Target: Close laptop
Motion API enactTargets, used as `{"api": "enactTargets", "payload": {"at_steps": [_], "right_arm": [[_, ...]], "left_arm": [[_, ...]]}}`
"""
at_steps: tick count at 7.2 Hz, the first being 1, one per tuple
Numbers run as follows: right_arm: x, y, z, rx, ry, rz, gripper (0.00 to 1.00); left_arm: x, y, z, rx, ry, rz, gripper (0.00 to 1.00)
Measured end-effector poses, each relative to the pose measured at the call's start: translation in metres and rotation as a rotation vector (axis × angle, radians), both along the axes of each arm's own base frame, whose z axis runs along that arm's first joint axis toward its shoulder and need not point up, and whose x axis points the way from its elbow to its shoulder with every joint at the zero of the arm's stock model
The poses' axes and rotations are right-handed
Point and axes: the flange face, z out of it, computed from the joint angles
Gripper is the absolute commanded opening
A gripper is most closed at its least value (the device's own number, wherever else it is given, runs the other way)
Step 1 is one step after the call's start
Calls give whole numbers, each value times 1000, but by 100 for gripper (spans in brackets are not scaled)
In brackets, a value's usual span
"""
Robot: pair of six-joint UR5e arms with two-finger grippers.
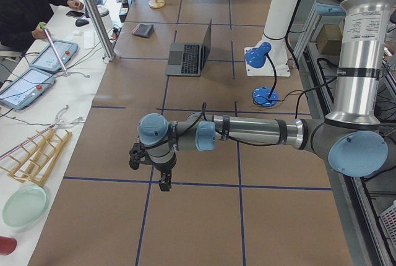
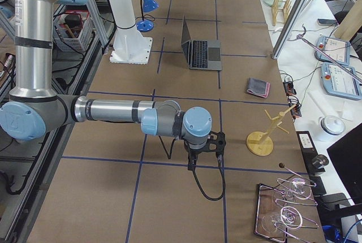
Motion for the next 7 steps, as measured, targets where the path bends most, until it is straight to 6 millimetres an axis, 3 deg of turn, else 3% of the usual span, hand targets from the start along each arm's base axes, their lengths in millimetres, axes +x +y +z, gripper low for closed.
{"api": "enactTargets", "payload": {"at_steps": [7], "right_arm": [[0, -3, -6, 4, -4, 7, 100]], "left_arm": [[-1, -2, -4, 33, 1, -1, 100]]}}
